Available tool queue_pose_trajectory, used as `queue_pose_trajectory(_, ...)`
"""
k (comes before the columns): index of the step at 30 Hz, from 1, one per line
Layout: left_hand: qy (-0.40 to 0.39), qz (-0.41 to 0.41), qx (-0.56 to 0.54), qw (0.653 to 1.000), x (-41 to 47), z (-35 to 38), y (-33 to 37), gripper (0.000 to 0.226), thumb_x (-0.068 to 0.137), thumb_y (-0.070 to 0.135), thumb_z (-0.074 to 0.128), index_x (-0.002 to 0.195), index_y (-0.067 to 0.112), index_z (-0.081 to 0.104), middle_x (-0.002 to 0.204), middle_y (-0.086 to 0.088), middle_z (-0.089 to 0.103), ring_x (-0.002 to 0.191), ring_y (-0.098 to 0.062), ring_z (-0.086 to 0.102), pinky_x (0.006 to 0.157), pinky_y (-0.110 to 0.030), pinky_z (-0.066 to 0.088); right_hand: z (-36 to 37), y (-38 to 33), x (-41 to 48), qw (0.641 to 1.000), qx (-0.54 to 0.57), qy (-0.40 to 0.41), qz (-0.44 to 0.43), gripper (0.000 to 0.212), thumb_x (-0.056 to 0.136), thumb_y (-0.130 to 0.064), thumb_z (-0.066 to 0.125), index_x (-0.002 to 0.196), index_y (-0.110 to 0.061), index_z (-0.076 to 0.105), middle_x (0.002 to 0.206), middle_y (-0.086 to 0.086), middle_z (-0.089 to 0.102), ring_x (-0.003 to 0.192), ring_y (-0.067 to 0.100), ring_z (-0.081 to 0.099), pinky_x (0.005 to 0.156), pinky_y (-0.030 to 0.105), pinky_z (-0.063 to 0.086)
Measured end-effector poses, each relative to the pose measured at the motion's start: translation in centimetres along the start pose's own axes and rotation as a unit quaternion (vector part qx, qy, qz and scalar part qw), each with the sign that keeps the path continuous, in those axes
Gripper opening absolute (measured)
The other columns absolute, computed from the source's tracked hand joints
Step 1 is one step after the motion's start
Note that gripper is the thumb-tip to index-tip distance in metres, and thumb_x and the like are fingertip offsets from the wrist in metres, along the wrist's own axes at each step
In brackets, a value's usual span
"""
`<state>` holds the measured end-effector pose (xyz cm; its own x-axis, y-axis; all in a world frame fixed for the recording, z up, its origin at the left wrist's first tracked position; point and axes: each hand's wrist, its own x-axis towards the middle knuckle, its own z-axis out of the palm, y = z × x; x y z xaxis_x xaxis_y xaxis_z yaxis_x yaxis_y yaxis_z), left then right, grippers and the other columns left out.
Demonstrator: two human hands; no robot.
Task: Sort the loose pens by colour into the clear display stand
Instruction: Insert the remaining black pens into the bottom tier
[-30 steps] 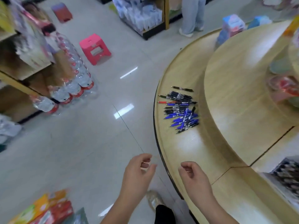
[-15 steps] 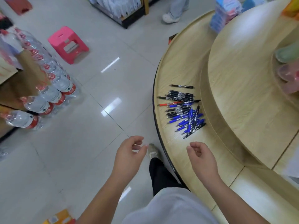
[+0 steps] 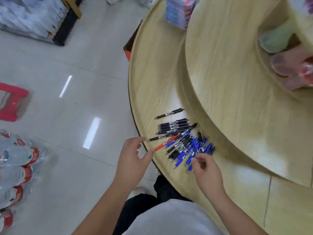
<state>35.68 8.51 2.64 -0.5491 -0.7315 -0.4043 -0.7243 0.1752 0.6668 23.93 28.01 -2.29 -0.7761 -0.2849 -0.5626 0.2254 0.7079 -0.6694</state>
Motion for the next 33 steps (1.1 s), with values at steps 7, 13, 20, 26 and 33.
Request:
queue_pose_trajectory(7, -0.174, 0.142, 0.134, 0.965, 9.7, 3.6, 2.6, 0.08, 0.083, 0.037, 0.076, 0.15, 0.016, 0.037, 0.155, -0.002, 0.033, 0.143, -0.016, 0.03, 0.118, -0.035, 0.029, 0.5, 1.7, 0.4, 0.982, -0.019, 0.151, 0.108, 0.022, 0.085, -0.034, 0.069, 0.105, -0.029, 0.059, 0.096, -0.012, 0.061, 0.09, 0.009, 0.06, 0.075, 0.027, 0.048)
queue_pose_trajectory(13, -0.231, 0.216, 0.266, 0.91, 17.1, 8.9, -0.7, 0.126, 0.065, 0.067, 0.077, 0.158, 0.019, 0.008, 0.165, -0.015, 0.0, 0.153, -0.033, 0.001, 0.122, -0.054, 0.016, 2.9, 4.8, 3.8, 0.968, -0.058, 0.151, 0.194, 0.093, 0.075, -0.055, 0.073, 0.148, -0.017, 0.029, 0.144, 0.002, 0.039, 0.133, 0.019, 0.035, 0.11, 0.039, 0.036)
queue_pose_trajectory(20, -0.253, 0.267, 0.351, 0.861, 17.6, 12.3, -4.9, 0.14, 0.056, 0.075, 0.075, 0.158, 0.022, -0.004, 0.166, -0.016, -0.001, 0.153, -0.032, -0.006, 0.123, -0.053, 0.006, 7.7, 5.3, 8.8, 0.917, -0.135, 0.259, 0.272, 0.11, 0.057, -0.079, 0.064, 0.146, -0.024, 0.029, 0.134, 0.007, 0.041, 0.121, 0.028, 0.04, 0.101, 0.044, 0.042)
queue_pose_trajectory(26, -0.209, 0.312, 0.339, 0.863, 16.4, 13.0, -4.7, 0.123, 0.063, 0.065, 0.076, 0.156, 0.01, 0.017, 0.156, -0.014, 0.029, 0.142, -0.036, 0.028, 0.116, -0.052, 0.028, 12.0, 3.1, 9.2, 0.885, -0.06, 0.322, 0.331, 0.107, 0.062, -0.072, 0.067, 0.146, -0.019, 0.028, 0.135, 0.01, 0.04, 0.121, 0.03, 0.039, 0.099, 0.043, 0.04)
queue_pose_trajectory(33, -0.202, 0.254, 0.3, 0.897, 17.1, 14.1, -2.6, 0.109, 0.071, 0.066, 0.072, 0.151, 0.008, 0.026, 0.143, -0.013, 0.039, 0.131, -0.03, 0.038, 0.104, -0.045, 0.041, 14.7, 0.5, 9.2, 0.857, 0.002, 0.345, 0.383, 0.096, 0.066, -0.068, 0.064, 0.141, -0.015, 0.034, 0.132, 0.009, 0.04, 0.121, 0.028, 0.037, 0.097, 0.041, 0.039)
